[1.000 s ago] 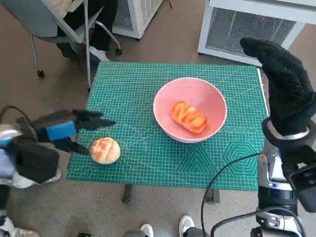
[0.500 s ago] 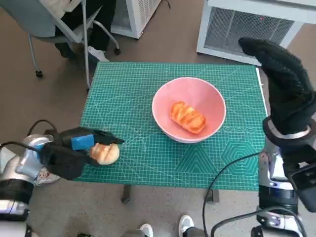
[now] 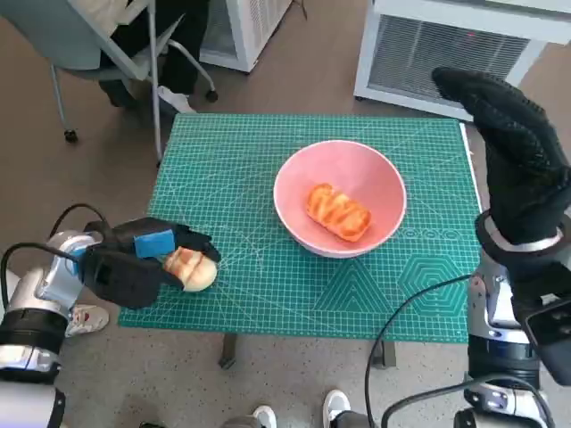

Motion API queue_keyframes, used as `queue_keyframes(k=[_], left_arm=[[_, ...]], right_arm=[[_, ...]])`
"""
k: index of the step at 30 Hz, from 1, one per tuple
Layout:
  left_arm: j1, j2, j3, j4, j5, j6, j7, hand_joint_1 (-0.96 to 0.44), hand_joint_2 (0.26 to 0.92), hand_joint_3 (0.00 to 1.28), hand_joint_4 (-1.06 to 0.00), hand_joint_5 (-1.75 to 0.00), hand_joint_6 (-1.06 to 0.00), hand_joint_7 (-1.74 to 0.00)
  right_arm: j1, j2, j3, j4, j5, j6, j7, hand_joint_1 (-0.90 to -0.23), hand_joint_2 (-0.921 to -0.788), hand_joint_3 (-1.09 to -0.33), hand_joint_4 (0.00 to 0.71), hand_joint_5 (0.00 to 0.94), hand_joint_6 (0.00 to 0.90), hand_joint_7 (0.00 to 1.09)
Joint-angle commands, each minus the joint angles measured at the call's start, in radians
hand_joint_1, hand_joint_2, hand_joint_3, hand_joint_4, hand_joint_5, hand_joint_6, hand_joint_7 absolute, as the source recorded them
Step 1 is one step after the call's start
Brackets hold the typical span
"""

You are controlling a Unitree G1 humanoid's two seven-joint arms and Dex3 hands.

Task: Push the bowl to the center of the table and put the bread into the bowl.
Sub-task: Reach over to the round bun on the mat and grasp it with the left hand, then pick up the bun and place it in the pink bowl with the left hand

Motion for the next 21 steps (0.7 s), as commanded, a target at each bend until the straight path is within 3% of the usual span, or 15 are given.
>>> queue_keyframes(k=[1, 7, 11, 21], left_arm=[[-0.032, 0.048, 0.06, -0.086, -0.089, 0.023, -0.062, 0.0, 0.92, 0.07, -0.68, -1.18, -0.62, -1.16], [-0.077, 0.058, 0.169, -0.215, -0.227, 0.067, -0.085, 0.0, 0.92, 0.1, -0.6, -1.24, -0.63, -1.19], [-0.124, 0.036, 0.229, -0.334, -0.267, 0.104, -0.027, 0.0, 0.92, 0.12, -0.57, -1.27, -0.62, -1.19], [-0.306, -0.071, 0.188, -0.357, -0.227, 0.082, 0.042, 0.0, 0.92, 0.12, -0.57, -1.3, -0.63, -1.17]], right_arm=[[0.014, -0.003, -0.002, 0.0, -0.014, 0.009, -0.006, -0.603, -0.921, -0.726, 0.29, 0.0, -0.001, 0.66], [0.01, -0.005, -0.005, 0.006, -0.019, 0.006, -0.01, -0.602, -0.921, -0.726, 0.289, 0.0, -0.001, 0.66], [0.004, -0.004, -0.005, 0.014, -0.019, 0.002, -0.008, -0.602, -0.921, -0.726, 0.289, 0.0, -0.001, 0.66], [-0.013, 0.001, -0.002, 0.043, -0.021, -0.014, -0.003, -0.602, -0.921, -0.726, 0.29, 0.0, -0.001, 0.66]])
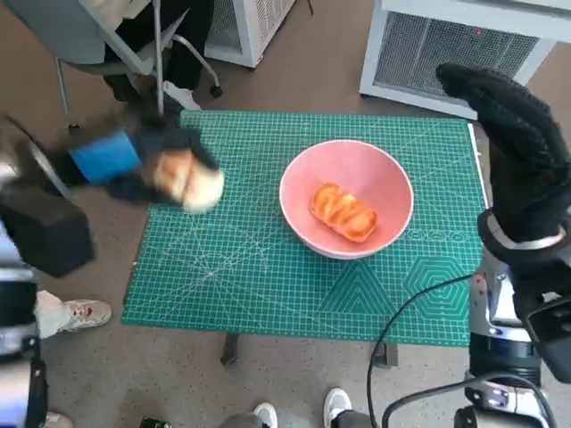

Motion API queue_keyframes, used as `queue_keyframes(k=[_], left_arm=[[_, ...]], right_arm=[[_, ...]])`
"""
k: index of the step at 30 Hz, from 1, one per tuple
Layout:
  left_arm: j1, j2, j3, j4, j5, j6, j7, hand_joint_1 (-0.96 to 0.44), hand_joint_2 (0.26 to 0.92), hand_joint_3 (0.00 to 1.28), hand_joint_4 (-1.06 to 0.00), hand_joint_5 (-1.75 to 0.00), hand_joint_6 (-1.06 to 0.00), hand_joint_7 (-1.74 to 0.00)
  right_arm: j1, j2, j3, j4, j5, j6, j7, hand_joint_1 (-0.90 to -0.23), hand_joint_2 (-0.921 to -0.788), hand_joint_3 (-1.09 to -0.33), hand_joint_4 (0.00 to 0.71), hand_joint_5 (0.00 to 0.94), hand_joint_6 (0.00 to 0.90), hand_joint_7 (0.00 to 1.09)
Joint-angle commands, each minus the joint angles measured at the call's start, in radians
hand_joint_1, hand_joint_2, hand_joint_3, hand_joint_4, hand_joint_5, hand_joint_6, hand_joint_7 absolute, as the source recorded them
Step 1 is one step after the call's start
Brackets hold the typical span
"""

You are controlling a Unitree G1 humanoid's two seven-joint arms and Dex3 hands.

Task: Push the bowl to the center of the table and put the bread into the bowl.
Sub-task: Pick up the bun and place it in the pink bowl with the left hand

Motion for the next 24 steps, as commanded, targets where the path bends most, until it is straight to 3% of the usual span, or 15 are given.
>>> queue_keyframes(k=[1, 14, 19, 24], left_arm=[[-0.089, -0.075, -0.045, 0.029, 0.029, -0.035, 0.021, 0.0, 0.92, 0.11, -0.57, -1.29, -0.64, -1.16], [-0.33, -0.295, -0.19, 0.336, 0.182, -0.137, 0.095, 0.0, 0.919, 0.07, -0.62, -1.1, -0.69, -1.23], [-0.374, -0.35, -0.247, 0.466, 0.273, -0.165, 0.168, 0.0, 0.92, 0.09, -0.61, -1.12, -0.65, -1.27], [-0.4, -0.409, -0.304, 0.581, 0.348, -0.119, 0.21, 0.0, 0.921, 0.13, -0.57, -1.14, -0.6, -1.33]], right_arm=[[-0.006, 0.001, 0.003, 0.027, -0.009, -0.009, 0.002, -0.602, -0.921, -0.727, 0.29, 0.0, -0.001, 0.66], [-0.027, 0.008, 0.009, 0.044, -0.004, -0.01, 0.004, -0.603, -0.921, -0.727, 0.291, 0.001, -0.001, 0.66], [-0.024, 0.011, 0.011, 0.031, -0.007, -0.004, -0.001, -0.606, -0.921, -0.725, 0.293, 0.002, -0.001, 0.65], [-0.017, 0.012, 0.01, 0.027, -0.014, -0.007, -0.005, -0.601, -0.921, -0.724, 0.293, 0.002, -0.001, 0.65]])
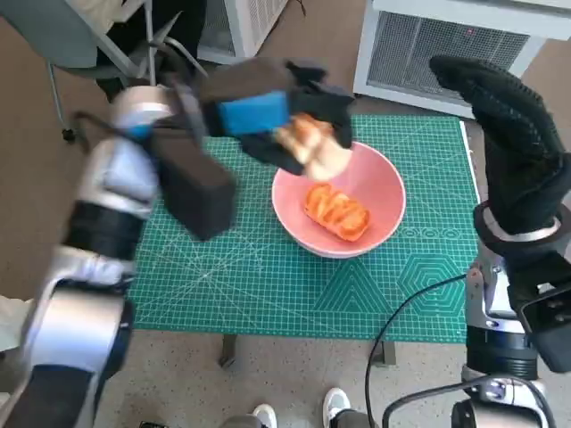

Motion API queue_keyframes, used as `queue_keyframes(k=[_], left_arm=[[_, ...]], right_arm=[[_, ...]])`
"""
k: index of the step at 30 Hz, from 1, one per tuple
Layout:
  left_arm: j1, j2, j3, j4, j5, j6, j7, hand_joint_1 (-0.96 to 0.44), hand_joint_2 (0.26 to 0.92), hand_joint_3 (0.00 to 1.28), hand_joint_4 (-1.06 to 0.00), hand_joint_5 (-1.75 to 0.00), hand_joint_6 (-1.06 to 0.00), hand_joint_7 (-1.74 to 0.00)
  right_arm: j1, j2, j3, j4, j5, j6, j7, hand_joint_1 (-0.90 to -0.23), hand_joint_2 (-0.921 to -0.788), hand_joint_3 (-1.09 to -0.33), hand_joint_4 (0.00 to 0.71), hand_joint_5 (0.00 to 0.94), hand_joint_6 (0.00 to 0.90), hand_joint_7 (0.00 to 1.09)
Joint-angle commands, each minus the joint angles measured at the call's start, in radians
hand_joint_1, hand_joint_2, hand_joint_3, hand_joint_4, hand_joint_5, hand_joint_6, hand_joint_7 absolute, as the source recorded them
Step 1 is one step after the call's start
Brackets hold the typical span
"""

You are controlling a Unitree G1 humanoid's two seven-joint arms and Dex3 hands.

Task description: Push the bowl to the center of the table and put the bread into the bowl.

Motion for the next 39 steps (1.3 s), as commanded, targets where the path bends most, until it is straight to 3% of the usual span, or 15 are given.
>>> queue_keyframes(k=[1, 2, 4, 6, 9, 13, 27, 30, 34, 39], left_arm=[[-0.031, -0.041, -0.048, 0.101, 0.066, 0.046, 0.033, 0.0, 0.921, 0.15, -0.55, -1.18, -0.57, -1.35], [-0.033, -0.052, -0.056, 0.119, 0.073, 0.085, 0.011, 0.0, 0.921, 0.19, -0.52, -1.23, -0.52, -1.38], [-0.037, -0.066, -0.07, 0.141, 0.08, 0.15, -0.036, -0.08, 0.896, 0.15, -0.38, -0.63, -0.32, -0.84], [-0.043, -0.078, -0.081, 0.15, 0.085, 0.214, -0.088, -0.11, 0.893, 0.12, -0.31, -0.41, -0.26, -0.65], [-0.053, -0.099, -0.096, 0.156, 0.093, 0.305, -0.146, -0.21, 0.89, 0.05, -0.12, -0.11, -0.15, -0.34], [-0.046, -0.114, -0.101, 0.149, 0.093, 0.363, -0.167, -0.27, 0.88, 0.02, -0.04, -0.03, -0.11, -0.25], [0.018, -0.093, -0.01, 0.149, 0.001, 0.249, -0.092, -0.38, 0.882, 0.01, -0.01, -0.01, -0.1, -0.22], [0.034, -0.093, 0.049, 0.147, -0.056, 0.216, -0.057, -0.41, 0.886, 0.01, -0.05, -0.02, -0.14, -0.23], [0.071, -0.097, 0.131, 0.141, -0.127, 0.135, 0.028, -0.42, 0.908, 0.02, -0.17, -0.05, -0.25, -0.27], [0.134, -0.137, 0.259, 0.109, -0.257, 0.049, 0.14, -0.43, 0.919, 0.12, -0.35, -0.08, -0.38, -0.31]], right_arm=[[0.018, 0.006, 0.003, -0.004, -0.007, 0.007, -0.006, -0.6, -0.921, -0.725, 0.293, 0.002, -0.001, 0.65], [0.02, 0.005, 0.002, -0.007, -0.008, 0.007, -0.007, -0.599, -0.921, -0.725, 0.293, 0.002, -0.001, 0.64], [0.024, 0.004, 0.001, -0.011, -0.011, 0.008, -0.01, -0.597, -0.921, -0.725, 0.293, 0.002, -0.001, 0.64], [0.026, 0.002, -0.002, -0.014, -0.014, 0.009, -0.012, -0.596, -0.921, -0.725, 0.293, 0.002, -0.001, 0.64], [0.03, -0.001, -0.006, -0.017, -0.02, 0.011, -0.017, -0.593, -0.921, -0.726, 0.293, 0.001, -0.001, 0.64], [0.039, -0.003, -0.009, -0.031, -0.027, 0.016, -0.027, -0.593, -0.921, -0.726, 0.293, 0.001, -0.001, 0.64], [0.047, -0.004, -0.01, -0.06, -0.05, 0.041, -0.062, -0.585, -0.921, -0.728, 0.293, 0.001, 0.001, 0.64], [0.045, -0.002, -0.012, -0.064, -0.056, 0.045, -0.072, -0.586, -0.921, -0.729, 0.293, 0.001, 0.004, 0.65], [0.04, 0.001, -0.012, -0.069, -0.066, 0.053, -0.086, -0.589, -0.921, -0.73, 0.293, 0.001, 0.005, 0.65], [0.033, 0.004, -0.013, -0.079, -0.067, 0.073, -0.103, -0.59, -0.921, -0.73, 0.294, 0.001, 0.003, 0.65]])
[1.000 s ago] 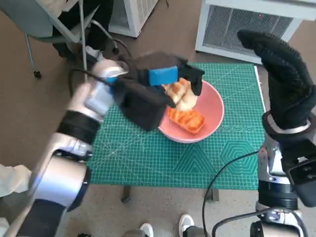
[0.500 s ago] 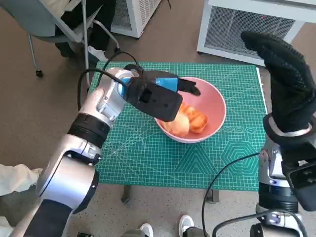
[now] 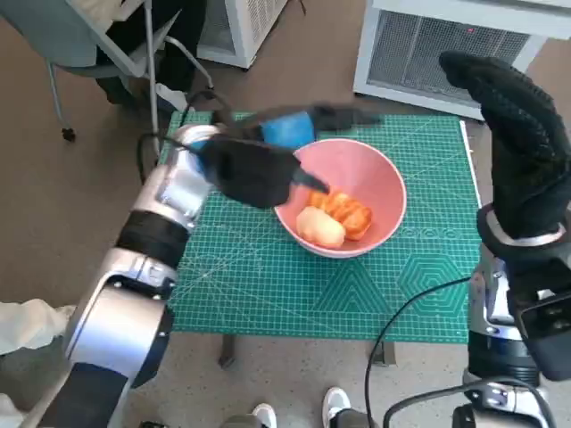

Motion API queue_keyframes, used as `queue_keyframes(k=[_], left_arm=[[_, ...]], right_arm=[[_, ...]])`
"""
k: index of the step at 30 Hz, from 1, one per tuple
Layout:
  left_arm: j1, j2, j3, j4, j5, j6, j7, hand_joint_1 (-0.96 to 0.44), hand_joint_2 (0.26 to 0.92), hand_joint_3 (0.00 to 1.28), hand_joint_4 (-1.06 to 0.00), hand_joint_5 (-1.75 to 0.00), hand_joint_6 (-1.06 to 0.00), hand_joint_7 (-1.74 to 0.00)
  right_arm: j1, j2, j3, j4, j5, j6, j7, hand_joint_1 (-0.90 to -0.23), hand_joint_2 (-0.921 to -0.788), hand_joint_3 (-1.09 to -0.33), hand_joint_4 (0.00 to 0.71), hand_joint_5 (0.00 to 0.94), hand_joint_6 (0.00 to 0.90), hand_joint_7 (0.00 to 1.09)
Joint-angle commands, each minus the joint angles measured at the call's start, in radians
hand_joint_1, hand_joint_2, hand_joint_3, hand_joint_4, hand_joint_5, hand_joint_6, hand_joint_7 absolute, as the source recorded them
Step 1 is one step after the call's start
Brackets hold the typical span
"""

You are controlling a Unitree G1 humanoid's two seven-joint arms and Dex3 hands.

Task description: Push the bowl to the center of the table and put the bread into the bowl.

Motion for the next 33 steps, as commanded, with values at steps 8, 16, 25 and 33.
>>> queue_keyframes(k=[8, 16, 25, 33], left_arm=[[0.192, -0.147, 0.253, -0.197, -0.351, -0.11, 0.119, -0.46, 0.921, 0.26, -0.43, -0.07, -0.41, -0.31], [0.308, -0.19, 0.267, -0.421, -0.426, -0.086, 0.135, -0.45, 0.921, 0.35, -0.37, -0.01, -0.33, -0.29], [0.4, -0.232, 0.261, -0.591, -0.5, -0.009, 0.13, -0.47, 0.921, 0.37, -0.31, 0.0, -0.28, -0.28], [0.438, -0.247, 0.252, -0.663, -0.503, 0.023, 0.134, -0.47, 0.921, 0.37, -0.28, 0.0, -0.28, -0.29]], right_arm=[[-0.02, 0.014, 0.002, -0.025, -0.008, 0.071, -0.046, -0.578, -0.921, -0.731, 0.296, 0.002, 0.007, 0.65], [-0.062, 0.028, 0.008, -0.007, -0.011, 0.097, -0.063, -0.566, -0.921, -0.732, 0.297, 0.002, 0.012, 0.64], [-0.095, 0.044, 0.013, 0.014, -0.018, 0.112, -0.077, -0.556, -0.921, -0.722, 0.305, 0.005, 0.025, 0.63], [-0.102, 0.053, 0.019, 0.022, -0.023, 0.119, -0.085, -0.549, -0.921, -0.721, 0.309, 0.006, 0.052, 0.62]])
